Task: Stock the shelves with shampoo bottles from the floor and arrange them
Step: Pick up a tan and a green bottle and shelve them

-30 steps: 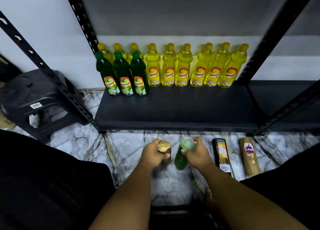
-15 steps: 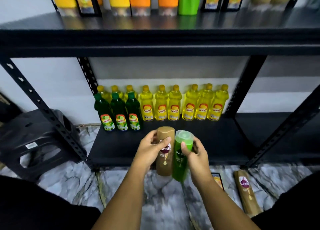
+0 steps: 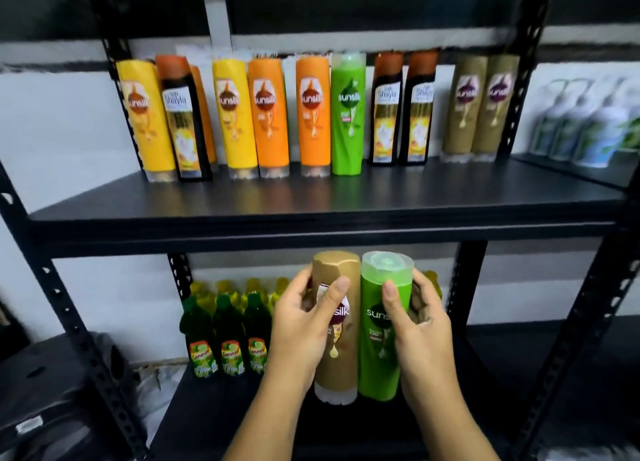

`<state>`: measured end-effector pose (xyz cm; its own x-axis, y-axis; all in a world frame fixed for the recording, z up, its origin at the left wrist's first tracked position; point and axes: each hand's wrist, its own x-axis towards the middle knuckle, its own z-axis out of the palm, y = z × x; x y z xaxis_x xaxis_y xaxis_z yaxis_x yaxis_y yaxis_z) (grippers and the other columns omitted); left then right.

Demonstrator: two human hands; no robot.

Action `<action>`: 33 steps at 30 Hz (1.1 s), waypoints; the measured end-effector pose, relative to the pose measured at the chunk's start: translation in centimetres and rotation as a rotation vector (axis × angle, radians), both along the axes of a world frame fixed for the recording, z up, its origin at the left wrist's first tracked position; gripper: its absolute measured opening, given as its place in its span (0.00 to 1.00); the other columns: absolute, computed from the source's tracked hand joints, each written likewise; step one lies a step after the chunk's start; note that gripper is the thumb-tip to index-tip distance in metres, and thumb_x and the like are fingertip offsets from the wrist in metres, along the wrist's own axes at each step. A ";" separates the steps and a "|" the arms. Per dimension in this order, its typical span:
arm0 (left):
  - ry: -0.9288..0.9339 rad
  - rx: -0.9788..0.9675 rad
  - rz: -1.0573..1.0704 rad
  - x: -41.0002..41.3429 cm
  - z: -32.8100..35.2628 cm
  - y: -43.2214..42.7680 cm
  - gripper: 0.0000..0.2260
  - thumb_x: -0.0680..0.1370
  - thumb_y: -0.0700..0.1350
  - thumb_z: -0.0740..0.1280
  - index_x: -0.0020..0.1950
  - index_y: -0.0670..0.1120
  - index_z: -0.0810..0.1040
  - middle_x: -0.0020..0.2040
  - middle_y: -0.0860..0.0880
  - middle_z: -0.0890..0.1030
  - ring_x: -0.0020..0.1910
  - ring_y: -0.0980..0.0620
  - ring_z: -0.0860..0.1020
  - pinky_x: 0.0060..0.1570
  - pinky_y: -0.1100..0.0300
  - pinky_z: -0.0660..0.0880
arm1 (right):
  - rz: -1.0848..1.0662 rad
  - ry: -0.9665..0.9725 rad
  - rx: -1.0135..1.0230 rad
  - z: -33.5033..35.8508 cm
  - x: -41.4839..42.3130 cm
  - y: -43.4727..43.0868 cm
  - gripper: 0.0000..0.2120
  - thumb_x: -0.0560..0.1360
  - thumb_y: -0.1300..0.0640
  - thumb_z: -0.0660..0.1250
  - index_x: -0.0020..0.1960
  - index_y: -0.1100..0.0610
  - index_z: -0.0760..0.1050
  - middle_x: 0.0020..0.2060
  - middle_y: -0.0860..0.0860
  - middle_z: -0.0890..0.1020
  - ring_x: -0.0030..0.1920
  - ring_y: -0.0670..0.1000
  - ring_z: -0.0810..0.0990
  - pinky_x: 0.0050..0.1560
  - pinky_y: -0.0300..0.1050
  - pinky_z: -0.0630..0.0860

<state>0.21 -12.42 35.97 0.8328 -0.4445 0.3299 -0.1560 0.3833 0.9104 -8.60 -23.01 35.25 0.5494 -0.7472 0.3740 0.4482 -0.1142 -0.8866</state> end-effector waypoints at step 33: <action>-0.487 0.038 0.106 7.9 20.7 -14.5 0.24 0.75 0.65 0.70 0.68 0.58 0.74 0.57 0.58 0.84 0.57 0.57 0.83 0.61 0.49 0.79 | -0.022 -0.022 -0.499 22.2 4.4 -15.1 0.15 0.79 0.47 0.68 0.65 0.45 0.73 0.54 0.42 0.84 0.55 0.44 0.83 0.57 0.45 0.79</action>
